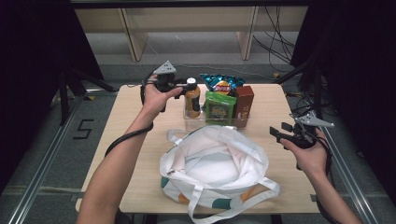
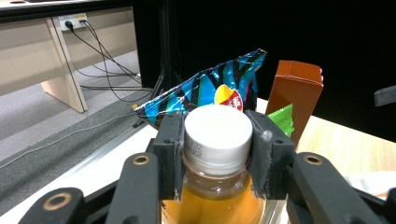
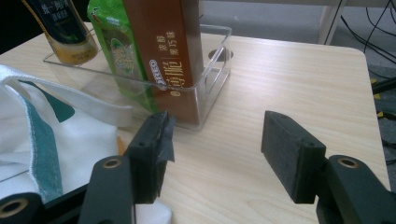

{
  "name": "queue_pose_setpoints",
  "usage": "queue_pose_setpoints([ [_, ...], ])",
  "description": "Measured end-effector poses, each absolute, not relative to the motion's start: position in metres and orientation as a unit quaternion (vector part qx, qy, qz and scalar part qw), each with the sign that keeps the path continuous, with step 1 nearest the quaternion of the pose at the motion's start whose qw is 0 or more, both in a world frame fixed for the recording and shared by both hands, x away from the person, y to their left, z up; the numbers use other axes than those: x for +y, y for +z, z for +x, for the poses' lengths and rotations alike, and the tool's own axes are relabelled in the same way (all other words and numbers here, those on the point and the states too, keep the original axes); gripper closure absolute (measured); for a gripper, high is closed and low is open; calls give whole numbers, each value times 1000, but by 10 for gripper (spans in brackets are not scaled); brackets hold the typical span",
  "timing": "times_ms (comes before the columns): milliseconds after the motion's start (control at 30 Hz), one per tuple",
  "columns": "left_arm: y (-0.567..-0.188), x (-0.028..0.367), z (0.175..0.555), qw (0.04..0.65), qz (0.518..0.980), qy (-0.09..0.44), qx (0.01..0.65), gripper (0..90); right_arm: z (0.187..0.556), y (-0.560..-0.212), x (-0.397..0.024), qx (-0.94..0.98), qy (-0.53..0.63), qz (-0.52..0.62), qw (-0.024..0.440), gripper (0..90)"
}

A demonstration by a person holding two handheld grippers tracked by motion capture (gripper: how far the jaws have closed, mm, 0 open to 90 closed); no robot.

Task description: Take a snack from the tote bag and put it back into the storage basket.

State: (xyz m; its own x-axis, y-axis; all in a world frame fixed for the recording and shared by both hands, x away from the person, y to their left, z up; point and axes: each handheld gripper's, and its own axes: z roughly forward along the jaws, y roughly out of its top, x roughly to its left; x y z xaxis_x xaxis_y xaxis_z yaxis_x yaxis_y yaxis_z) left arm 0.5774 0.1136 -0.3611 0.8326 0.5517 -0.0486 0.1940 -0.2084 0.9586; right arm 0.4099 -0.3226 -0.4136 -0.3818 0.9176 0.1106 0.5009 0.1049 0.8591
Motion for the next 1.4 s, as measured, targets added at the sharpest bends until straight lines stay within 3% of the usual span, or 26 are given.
queue_pose_setpoints([
  [1400,-384,114,578,570,768,144,253,588,411,-415,-322,705,445,498,239,431],
])
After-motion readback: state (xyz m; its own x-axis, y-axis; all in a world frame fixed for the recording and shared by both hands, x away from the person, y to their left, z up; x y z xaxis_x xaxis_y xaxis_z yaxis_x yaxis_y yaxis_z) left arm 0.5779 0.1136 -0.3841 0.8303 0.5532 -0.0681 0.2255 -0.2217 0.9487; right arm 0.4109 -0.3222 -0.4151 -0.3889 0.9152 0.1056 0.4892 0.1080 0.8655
